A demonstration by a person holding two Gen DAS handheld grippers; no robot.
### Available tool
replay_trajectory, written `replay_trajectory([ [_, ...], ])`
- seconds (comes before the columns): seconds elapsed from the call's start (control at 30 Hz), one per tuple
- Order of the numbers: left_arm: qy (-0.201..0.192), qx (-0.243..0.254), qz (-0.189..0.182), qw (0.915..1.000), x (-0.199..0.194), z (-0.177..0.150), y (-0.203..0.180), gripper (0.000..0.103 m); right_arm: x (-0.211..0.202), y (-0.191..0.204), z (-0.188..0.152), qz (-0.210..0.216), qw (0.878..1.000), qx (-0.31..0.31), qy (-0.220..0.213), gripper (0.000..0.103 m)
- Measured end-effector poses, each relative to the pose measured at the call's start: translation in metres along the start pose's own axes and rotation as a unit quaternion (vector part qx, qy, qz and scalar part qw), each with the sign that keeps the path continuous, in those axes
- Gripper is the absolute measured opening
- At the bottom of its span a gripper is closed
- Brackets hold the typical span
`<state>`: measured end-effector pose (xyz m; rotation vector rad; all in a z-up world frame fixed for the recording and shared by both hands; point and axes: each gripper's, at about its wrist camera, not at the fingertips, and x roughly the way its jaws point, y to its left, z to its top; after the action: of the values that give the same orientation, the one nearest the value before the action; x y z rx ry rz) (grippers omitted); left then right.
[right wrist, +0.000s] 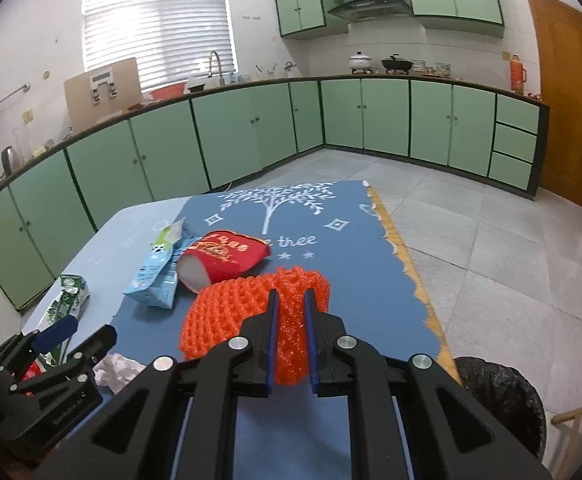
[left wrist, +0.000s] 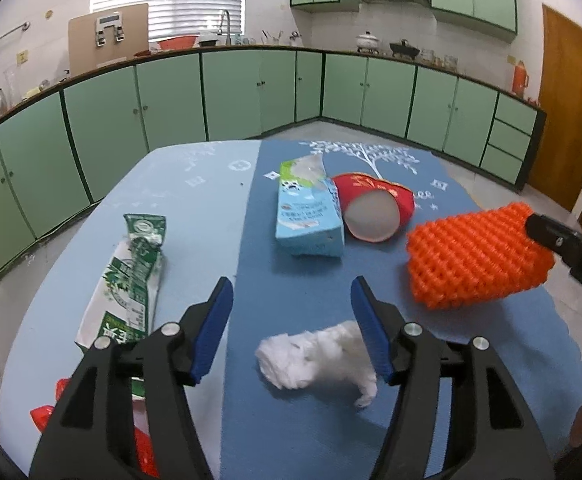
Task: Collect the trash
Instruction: 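Grasp the orange foam net with the right tool while the left tool grasps the white tissue, then carry the foam net and tissue over the bin and open both tools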
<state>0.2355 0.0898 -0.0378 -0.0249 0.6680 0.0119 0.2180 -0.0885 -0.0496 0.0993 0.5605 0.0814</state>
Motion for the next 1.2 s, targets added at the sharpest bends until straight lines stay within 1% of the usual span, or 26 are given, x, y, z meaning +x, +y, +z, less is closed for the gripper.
replay_trajectory([
  [0.13,0.018,0.011,-0.004,0.9998,0.008,-0.002,-0.006,0.065,-0.004,-0.007,-0.001,-0.002,1.000,0.006,-0.003,0.012],
  [0.27,0.032,0.017,-0.002,0.9993,0.013,-0.003,-0.009,0.065,-0.007,-0.011,-0.001,-0.002,1.000,0.010,-0.006,0.012],
  [0.3,0.036,0.016,-0.002,0.9992,0.014,-0.003,-0.009,0.064,-0.007,-0.011,-0.001,-0.002,1.000,0.012,-0.007,0.012],
  [0.37,0.046,0.013,-0.003,0.9989,0.018,-0.003,-0.007,0.041,-0.008,-0.012,-0.001,-0.002,1.000,0.012,-0.008,0.012],
  [0.4,0.050,0.013,-0.006,0.9986,0.020,-0.003,-0.007,0.036,-0.008,-0.013,-0.001,-0.002,1.000,0.013,-0.008,0.012],
  [0.43,0.055,0.013,-0.013,0.9983,0.022,-0.003,-0.007,0.022,-0.008,-0.013,-0.001,-0.002,1.000,0.013,-0.008,0.012],
  [0.47,0.055,0.013,-0.014,0.9983,0.022,-0.002,-0.007,0.012,-0.008,-0.013,-0.001,-0.002,1.000,0.013,-0.008,0.012],
  [0.6,0.042,0.007,-0.016,0.9990,0.017,-0.003,-0.005,0.008,-0.009,-0.015,-0.001,-0.003,1.000,0.015,-0.010,0.012],
  [0.7,0.022,-0.010,-0.022,0.9995,0.009,-0.002,0.001,0.007,-0.011,-0.015,-0.001,-0.005,1.000,0.014,-0.012,0.012],
  [0.83,-0.005,-0.020,-0.031,0.9993,-0.003,0.004,0.003,0.007,-0.014,-0.017,0.000,-0.006,1.000,0.016,-0.015,0.012],
  [1.07,-0.041,-0.012,-0.049,0.9979,-0.024,0.017,-0.009,0.006,-0.024,-0.029,0.004,-0.012,0.999,0.027,-0.028,0.012],
  [1.2,-0.049,-0.004,-0.058,0.9971,-0.028,0.021,-0.023,0.006,-0.030,-0.038,0.005,-0.018,0.999,0.033,-0.032,0.012],
])
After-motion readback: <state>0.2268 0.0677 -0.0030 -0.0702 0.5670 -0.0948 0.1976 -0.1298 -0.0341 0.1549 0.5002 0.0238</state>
